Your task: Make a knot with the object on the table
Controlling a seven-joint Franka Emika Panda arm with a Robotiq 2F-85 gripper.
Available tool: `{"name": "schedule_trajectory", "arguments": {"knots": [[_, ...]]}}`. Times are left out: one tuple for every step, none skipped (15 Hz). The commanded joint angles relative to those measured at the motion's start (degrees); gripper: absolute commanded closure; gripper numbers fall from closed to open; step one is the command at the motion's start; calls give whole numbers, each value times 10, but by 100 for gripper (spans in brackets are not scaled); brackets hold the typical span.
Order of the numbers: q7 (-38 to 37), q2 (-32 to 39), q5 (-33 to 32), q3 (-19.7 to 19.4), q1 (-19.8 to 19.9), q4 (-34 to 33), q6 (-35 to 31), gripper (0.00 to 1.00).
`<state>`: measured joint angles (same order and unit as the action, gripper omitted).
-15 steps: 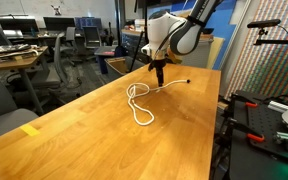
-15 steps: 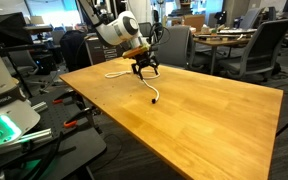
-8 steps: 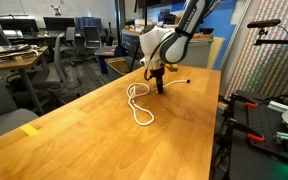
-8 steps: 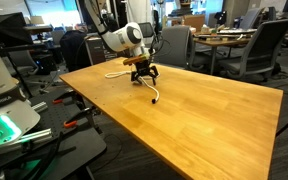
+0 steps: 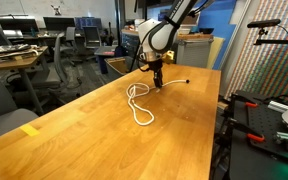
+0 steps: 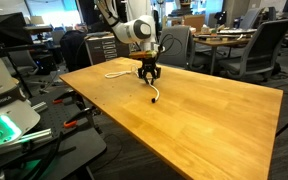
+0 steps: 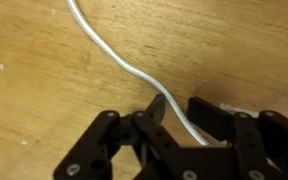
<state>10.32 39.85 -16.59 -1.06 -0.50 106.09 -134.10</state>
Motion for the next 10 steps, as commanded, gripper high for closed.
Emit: {"name": "schedule_trajectory", "arguments": {"knots": [[23, 20, 59, 26, 27, -35, 30, 73], [25, 20, 68, 27, 30, -37, 32, 71], [22, 19, 77, 28, 31, -39, 34, 71], [22, 19, 84, 28, 33, -41, 36, 66], [19, 16, 90, 27, 35, -40, 34, 66], [13, 11, 94, 23, 34, -37, 28, 54], [5, 1, 91, 16, 32, -28, 15, 55], [5, -16, 88, 10, 35, -17, 5, 56], [-5, -42, 76, -3, 34, 1, -15, 54], [-6, -61, 73, -11, 38, 12, -32, 56]]}}
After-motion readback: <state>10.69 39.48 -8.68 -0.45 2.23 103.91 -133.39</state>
